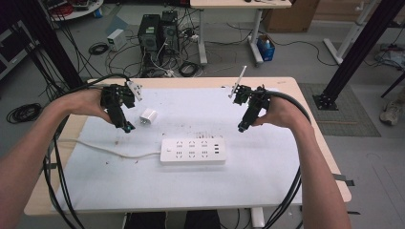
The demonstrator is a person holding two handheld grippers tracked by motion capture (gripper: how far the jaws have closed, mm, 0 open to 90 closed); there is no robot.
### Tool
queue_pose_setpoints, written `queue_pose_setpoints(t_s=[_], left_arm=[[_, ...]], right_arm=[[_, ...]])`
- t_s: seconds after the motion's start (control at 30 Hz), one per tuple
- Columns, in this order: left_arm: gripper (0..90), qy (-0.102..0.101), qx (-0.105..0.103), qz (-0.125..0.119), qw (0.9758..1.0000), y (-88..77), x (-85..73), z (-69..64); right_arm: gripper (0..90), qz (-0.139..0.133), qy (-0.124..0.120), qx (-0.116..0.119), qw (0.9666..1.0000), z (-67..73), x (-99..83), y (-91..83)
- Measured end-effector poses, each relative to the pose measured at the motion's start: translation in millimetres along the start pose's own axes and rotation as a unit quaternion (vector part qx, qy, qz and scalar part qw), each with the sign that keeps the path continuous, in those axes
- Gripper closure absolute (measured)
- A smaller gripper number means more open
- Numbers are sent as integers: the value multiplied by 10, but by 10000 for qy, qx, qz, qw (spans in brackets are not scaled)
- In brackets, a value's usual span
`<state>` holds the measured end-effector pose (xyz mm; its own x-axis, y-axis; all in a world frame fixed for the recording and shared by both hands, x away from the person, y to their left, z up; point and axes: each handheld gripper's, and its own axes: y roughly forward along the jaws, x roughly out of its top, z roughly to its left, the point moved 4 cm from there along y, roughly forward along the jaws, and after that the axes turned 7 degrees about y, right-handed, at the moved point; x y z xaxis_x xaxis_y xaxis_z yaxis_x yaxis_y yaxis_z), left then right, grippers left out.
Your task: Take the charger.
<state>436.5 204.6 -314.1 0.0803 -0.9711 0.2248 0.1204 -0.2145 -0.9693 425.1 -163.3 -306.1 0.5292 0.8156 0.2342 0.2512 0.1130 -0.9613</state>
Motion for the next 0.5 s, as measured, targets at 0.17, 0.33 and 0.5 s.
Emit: queue_pose_setpoints(t_s=[0.17, 0.33, 0.5], left_arm=[[104, -504, 215, -184, 9983, 100, -72, 106], [104, -1288, 443, -352, 9901, 257, -174, 255], [104, -2147, 600, -499, 9735, 435, -234, 362]], right_arm=[[111, -71, 136, -28, 9999, -22, -10, 13], [111, -115, 380, -1, 9992, -43, -41, 24], [111, -131, 490, 11, 9987, -60, -61, 42]])
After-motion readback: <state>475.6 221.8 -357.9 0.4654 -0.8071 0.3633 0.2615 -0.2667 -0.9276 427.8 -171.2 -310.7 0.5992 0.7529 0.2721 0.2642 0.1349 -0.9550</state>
